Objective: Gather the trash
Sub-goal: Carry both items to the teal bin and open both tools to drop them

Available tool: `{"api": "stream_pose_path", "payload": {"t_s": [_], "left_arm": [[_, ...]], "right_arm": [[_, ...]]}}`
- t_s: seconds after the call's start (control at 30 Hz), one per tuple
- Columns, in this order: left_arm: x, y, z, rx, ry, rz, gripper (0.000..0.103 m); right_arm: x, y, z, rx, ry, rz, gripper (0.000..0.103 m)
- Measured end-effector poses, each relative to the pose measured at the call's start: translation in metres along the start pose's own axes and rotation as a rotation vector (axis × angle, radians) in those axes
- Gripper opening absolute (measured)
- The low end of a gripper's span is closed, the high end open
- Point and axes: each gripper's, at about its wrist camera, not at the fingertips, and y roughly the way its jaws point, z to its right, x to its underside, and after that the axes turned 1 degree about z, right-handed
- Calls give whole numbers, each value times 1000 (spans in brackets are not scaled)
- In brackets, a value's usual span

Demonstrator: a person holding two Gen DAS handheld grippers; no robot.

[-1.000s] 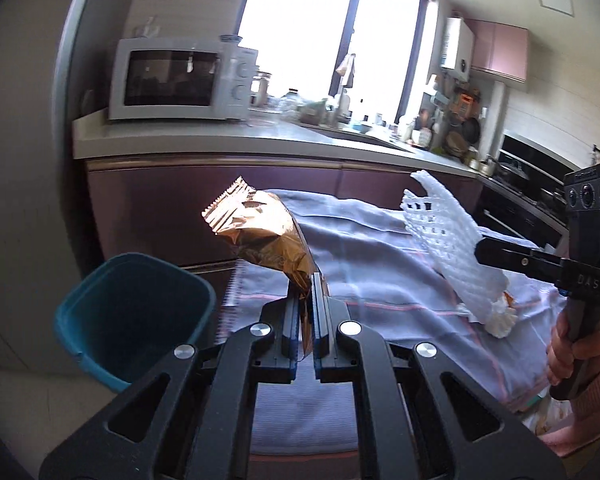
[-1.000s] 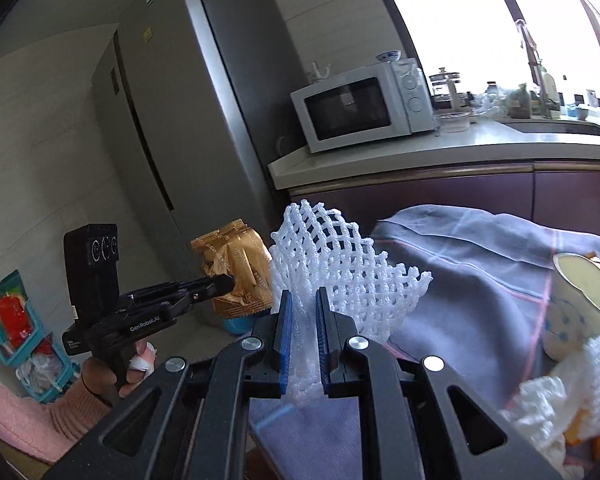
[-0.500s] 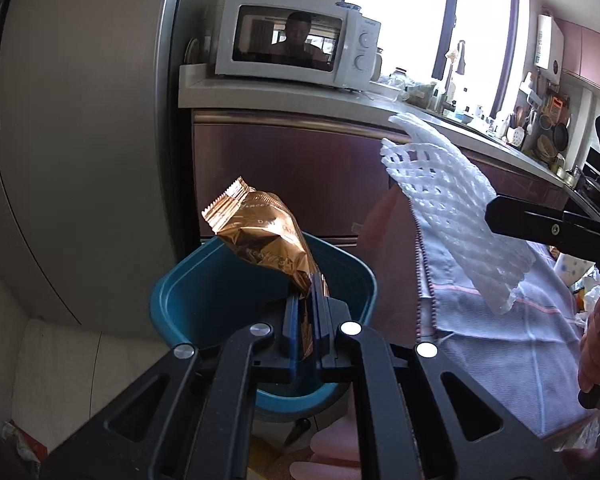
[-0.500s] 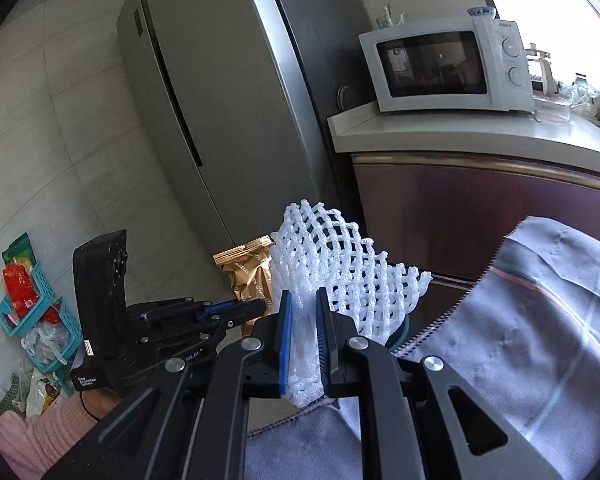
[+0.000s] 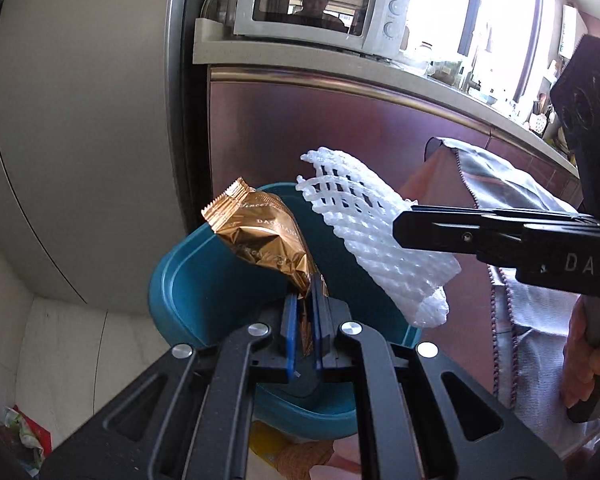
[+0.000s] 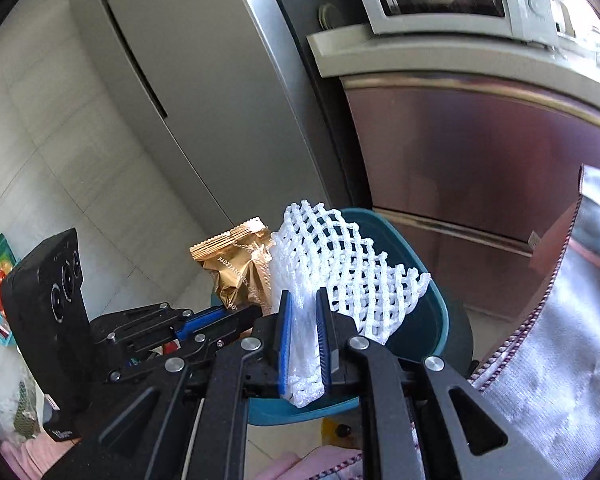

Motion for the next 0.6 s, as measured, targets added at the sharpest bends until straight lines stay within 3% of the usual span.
{"api": "stream_pose_path", "payload": {"t_s": [0.2,0.33,0.6], "left_arm": [[12,12,-3,-10,-16,-26,18],[19,11,-1,-21,-26,-26,21],[21,-15,24,15,-13,54,31]], "right_arm": [[-3,16,6,56,39,-43,25],[-1,10,11,50,60,-23,33],[15,-28,15,29,63,47,33]]}}
